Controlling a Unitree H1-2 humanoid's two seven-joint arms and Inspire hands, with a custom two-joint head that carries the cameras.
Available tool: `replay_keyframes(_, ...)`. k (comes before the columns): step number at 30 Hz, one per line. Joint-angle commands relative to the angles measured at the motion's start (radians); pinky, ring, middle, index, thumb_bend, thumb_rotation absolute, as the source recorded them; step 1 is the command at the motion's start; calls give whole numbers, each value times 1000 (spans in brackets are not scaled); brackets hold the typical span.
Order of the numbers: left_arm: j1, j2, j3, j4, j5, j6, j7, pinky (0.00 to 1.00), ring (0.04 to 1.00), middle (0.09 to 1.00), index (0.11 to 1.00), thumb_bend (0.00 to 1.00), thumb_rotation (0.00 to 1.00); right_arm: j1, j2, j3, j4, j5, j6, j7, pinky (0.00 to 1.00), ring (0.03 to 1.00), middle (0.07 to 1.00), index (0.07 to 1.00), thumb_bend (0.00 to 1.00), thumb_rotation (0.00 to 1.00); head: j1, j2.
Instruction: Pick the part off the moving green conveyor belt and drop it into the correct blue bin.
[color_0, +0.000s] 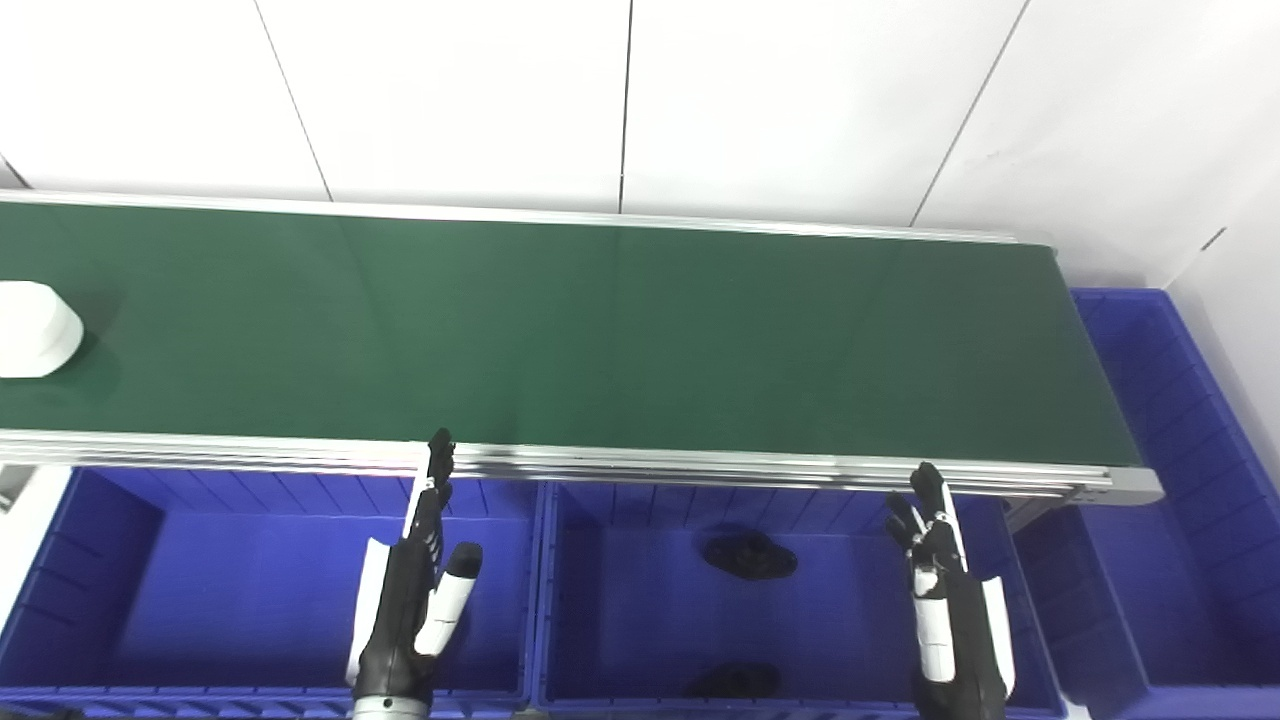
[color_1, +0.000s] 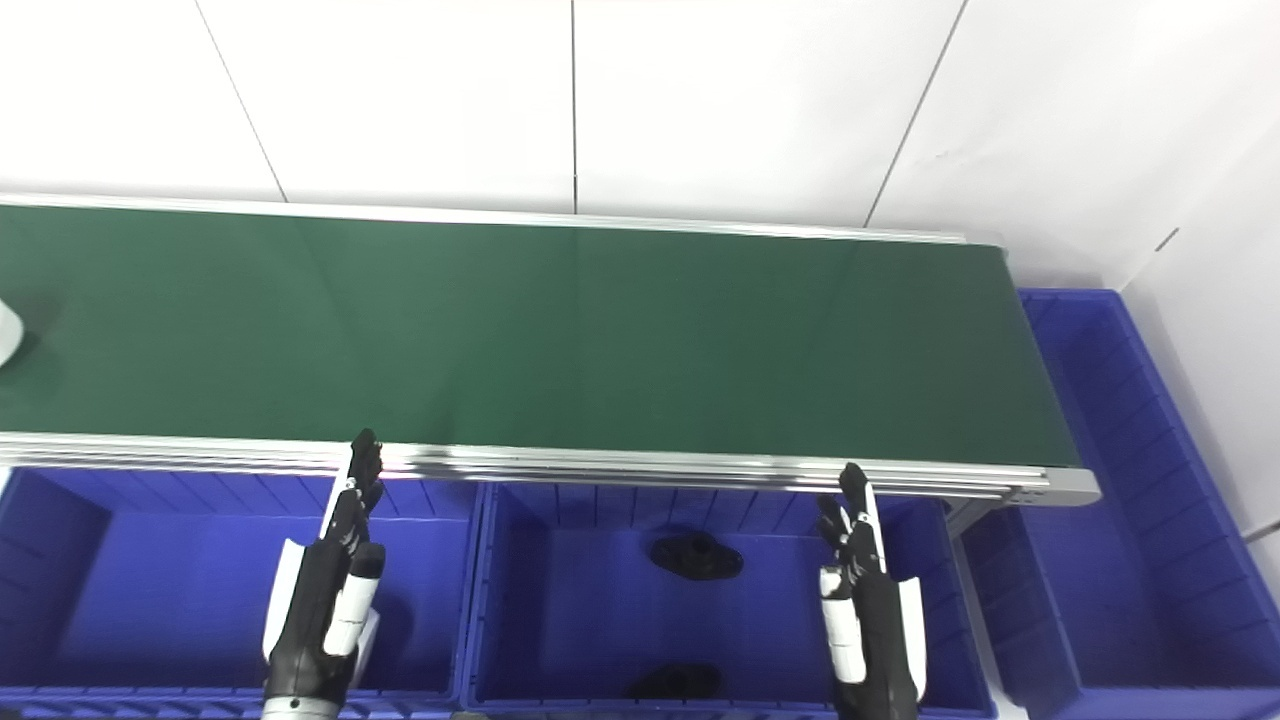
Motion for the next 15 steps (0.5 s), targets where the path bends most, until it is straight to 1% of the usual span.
replay_keyframes(1,-7,1,-8,-12,0,-26,-3,1000,1000,1000,1000,681,1000,-5,1,0,-23,7,-18,0,928,942,995,998,819,979,3,-1)
replay_keyframes(5,-9,0,-9,-9,1,-27,-3,1000,1000,1000,1000,685,1000,-3,0,-2,-26,2,-6,-1,930,944,999,1000,816,988,4,-1)
replay_keyframes(9,-8,0,-10,-8,4,-25,-1,1000,1000,1000,1000,703,1000,-4,-3,-4,-18,0,-10,-2,924,941,992,1000,822,995,4,-2)
replay_keyframes(15,-6,-4,-11,-11,6,-26,1,1000,1000,1000,1000,689,1000,2,-4,-5,-29,-1,-1,-2,919,939,984,1000,828,999,6,-1)
